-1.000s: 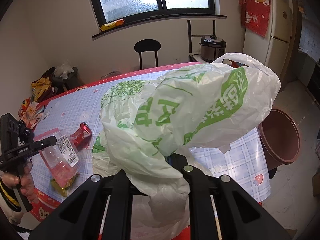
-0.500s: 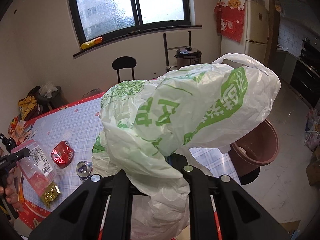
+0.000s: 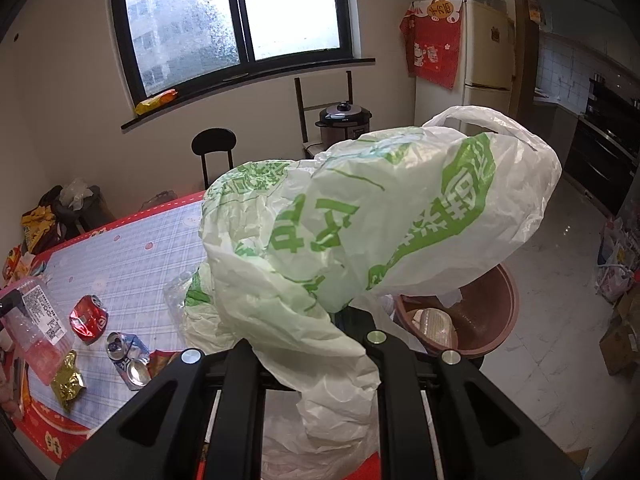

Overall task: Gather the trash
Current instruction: 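Carry the bag to the brown bin and open the right tool to drop it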

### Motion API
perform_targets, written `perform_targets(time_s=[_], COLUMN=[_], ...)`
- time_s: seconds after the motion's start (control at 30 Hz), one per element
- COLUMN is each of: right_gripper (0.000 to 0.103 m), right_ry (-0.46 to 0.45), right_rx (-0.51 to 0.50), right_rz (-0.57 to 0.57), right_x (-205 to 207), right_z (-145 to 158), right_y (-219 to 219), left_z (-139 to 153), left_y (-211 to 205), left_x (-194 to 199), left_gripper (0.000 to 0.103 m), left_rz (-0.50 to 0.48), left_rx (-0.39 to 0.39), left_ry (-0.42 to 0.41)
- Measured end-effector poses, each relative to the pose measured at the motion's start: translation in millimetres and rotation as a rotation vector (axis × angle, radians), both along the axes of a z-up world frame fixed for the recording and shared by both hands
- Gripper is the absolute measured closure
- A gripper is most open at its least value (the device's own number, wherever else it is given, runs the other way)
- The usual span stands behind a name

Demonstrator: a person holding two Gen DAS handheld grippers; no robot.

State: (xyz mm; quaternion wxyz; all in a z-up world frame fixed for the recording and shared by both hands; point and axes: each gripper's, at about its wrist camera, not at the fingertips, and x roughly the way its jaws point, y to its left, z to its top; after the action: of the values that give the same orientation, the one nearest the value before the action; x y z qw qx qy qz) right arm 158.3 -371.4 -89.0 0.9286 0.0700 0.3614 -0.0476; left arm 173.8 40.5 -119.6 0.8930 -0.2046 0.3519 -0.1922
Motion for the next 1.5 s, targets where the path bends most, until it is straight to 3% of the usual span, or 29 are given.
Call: perform_targets(time_s=[0.2, 0.57, 0.87, 0.93, 1.07, 1.17, 1.27, 1.5], right_gripper=[0.089, 0.089, 0.086, 0.076, 0.035, 0.022, 0.011, 0.005], right_ry=[0.021, 0.106, 0.18, 0.207, 0.206, 0.182, 0.142, 0.051], right_rx=[-0.065, -0.202, -0.222, -0.191, -0.11, -0.09, -0.06, 0.032], right_rz=[-0.025, -0.085, -0.077, -0.085, -0.075, -0.074, -0.09, -0.152], right_x=[15.3, 59.9, 106.3, 115.0, 120.9, 118.4, 113.1, 88.8], right_z=[-4.3, -44.4, -87.3, -98.4, -102.6, -96.2, -84.0, -55.5], right_y=[-64.7, -180.5, -211.6, -217.6, -223.7, -224.0, -226.7, -246.9], left_z=[6.7, 5.1, -2.3, -2.2, -0.1, 0.1, 1.0, 2.1], left_y=[-50.6, -131.3, -163.5, -166.9, -173.8, -178.5, -185.6, -206.9], left_x=[-1.3, -4.6, -2.6, -0.2, 4.6, 9.5, 15.6, 32.0], left_gripper=[0.078, 0.078, 0.078, 0.078, 0.078, 0.078, 0.078, 0.078], left_rz=[0.023, 0.067, 0.078, 0.074, 0.057, 0.038, 0.011, -0.067], left_rx=[0.015, 0.039, 0.068, 0.076, 0.088, 0.091, 0.093, 0.087], left_ry=[0.0, 0.014, 0.05, 0.053, 0.054, 0.054, 0.051, 0.043])
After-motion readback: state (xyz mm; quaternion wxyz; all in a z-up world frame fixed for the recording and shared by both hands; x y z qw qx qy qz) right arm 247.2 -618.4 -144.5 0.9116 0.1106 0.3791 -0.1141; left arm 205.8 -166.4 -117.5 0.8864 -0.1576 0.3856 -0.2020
